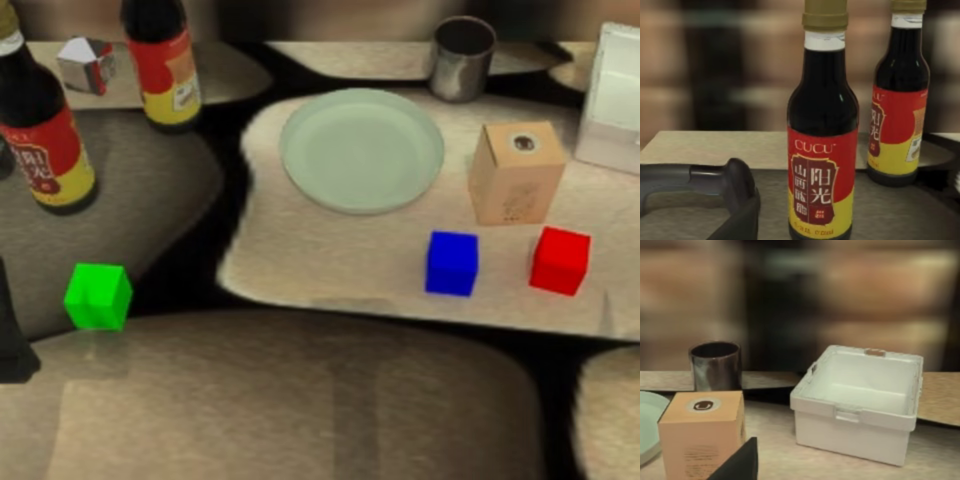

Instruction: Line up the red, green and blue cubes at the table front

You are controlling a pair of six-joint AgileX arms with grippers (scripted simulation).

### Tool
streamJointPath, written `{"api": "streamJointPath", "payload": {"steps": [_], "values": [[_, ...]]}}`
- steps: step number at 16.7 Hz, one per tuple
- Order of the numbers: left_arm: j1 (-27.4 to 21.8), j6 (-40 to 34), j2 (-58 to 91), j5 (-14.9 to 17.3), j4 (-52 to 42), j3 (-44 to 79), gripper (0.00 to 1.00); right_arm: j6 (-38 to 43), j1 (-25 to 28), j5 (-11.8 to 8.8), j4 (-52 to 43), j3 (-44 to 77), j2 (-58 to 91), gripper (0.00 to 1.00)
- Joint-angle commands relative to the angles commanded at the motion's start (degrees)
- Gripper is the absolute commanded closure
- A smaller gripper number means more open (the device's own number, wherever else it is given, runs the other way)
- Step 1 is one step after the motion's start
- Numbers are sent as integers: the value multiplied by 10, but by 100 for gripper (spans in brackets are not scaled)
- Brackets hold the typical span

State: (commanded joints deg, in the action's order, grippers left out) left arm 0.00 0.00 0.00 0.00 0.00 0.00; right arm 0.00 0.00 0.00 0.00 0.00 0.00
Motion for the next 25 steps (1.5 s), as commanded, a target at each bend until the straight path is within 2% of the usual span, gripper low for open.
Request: {"api": "streamJointPath", "payload": {"steps": [4,9,20,25], "values": [[0,0,0,0,0,0,0,-11,1,1,-11,18,18,0],[0,0,0,0,0,0,0,-95,18,4,-101,153,169,0],[0,0,0,0,0,0,0,-413,93,1,-458,645,813,0],[0,0,0,0,0,0,0,-531,120,1,-588,835,1062,0]]}}
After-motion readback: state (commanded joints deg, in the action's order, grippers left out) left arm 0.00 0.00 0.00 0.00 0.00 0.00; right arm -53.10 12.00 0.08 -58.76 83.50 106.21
